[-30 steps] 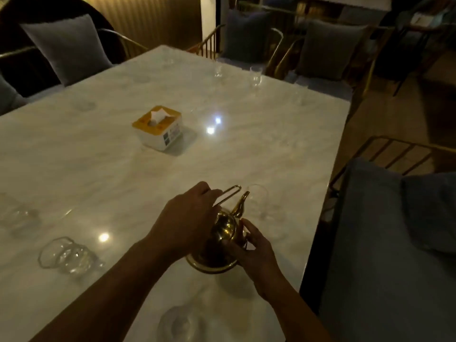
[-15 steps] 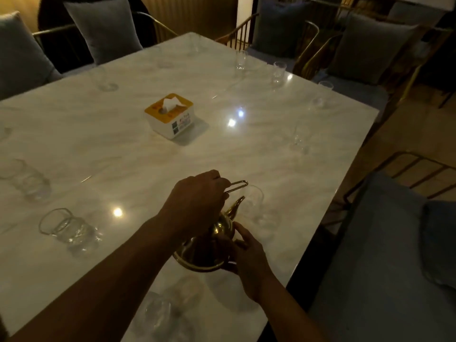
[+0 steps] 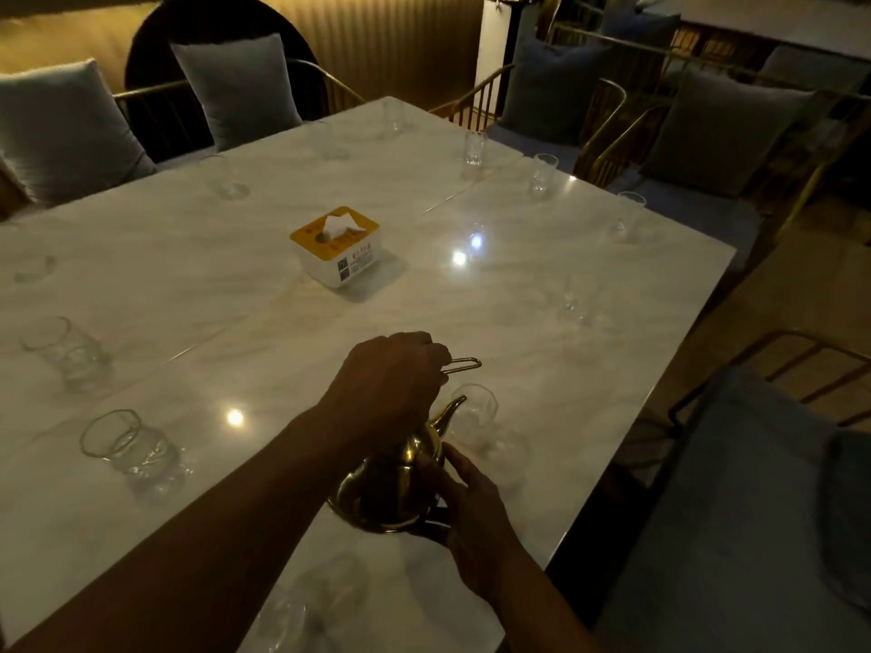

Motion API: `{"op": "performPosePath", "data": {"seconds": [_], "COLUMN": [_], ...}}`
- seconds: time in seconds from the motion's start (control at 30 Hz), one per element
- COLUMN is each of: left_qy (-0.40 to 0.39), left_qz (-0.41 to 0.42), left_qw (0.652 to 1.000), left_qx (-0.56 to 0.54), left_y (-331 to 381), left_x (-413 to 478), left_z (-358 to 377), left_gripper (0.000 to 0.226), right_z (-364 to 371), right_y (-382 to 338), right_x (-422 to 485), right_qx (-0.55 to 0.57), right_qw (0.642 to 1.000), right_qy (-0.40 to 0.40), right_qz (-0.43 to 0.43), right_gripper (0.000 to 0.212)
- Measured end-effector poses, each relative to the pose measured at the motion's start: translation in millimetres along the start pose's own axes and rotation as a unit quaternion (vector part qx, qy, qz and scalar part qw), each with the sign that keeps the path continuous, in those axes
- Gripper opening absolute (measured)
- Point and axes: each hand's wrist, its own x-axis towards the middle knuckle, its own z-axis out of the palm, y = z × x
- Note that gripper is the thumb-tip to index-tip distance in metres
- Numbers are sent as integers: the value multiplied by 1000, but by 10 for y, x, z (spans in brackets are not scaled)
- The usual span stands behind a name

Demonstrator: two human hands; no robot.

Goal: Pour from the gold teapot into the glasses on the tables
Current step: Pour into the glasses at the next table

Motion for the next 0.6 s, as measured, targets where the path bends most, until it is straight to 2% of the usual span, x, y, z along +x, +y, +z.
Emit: {"op": "performPosePath", "data": {"seconds": [0.27, 0.53, 0.6], "left_qy": [-2, 1, 5], "left_qz": [10, 21, 24], "left_qw": [1000, 1000, 1000], "left_qx": [8, 13, 16], "left_y": [34, 56, 62], "left_x": [116, 170, 172], "left_z": [-3, 5, 16], "left_gripper": [23, 23, 23], "right_z": [-23, -44, -53], "right_y": [0, 3, 15], "right_x": [58, 72, 74], "right_qx": [16, 20, 25], "right_qw": [999, 999, 999], "right_qy": [-3, -5, -6], "right_qz": [27, 25, 25], "right_gripper": [56, 69, 66]}}
